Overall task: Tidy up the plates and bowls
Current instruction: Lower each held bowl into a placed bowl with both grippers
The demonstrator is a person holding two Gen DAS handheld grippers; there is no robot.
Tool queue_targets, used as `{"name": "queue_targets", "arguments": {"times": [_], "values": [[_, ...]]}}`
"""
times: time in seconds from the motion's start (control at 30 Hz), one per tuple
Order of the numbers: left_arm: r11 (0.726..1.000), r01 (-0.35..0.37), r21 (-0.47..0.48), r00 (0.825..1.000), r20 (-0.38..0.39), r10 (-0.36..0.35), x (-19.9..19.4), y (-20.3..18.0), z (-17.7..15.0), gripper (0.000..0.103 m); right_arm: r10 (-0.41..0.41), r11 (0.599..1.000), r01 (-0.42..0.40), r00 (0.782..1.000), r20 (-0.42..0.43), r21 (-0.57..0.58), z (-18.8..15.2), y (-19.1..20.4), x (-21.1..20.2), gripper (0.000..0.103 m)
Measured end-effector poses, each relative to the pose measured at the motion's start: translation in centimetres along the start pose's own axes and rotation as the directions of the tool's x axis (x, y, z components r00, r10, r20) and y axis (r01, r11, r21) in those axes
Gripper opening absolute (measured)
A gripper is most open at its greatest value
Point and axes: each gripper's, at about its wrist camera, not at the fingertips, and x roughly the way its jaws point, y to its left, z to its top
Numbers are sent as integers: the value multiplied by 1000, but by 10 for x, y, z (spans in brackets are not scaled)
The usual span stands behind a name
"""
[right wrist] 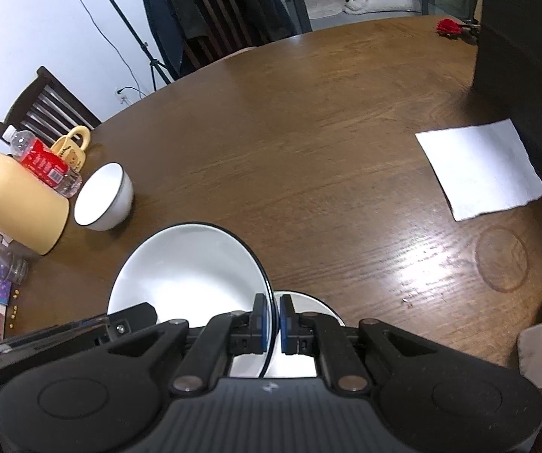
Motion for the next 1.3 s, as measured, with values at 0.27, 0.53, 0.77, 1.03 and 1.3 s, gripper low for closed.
{"name": "queue_targets", "arguments": {"times": [0.27,0.53,0.77,1.03,1.3], "values": [[999,15,34,999,-32,-14,13,-13,-9,8,-21,999,21,1000,-11,30,-12,-20,4,6],[998,18,68,999,-48,-15,26,-19,-17,8,-37,999,38,999,-15,32,-25,-30,10,6],[996,16,88,998,-62,-10,37,-24,-25,8,-51,998,52,998,-22,43,-35,-37,17,6],[995,10,104,998,-61,-4,43,-27,-30,8,-74,997,74,997,2,-12,-41,-36,21,6],[995,5,105,998,-65,2,44,-25,-34,8,-90,993,92,996,23,-69,-44,-30,20,6]]}}
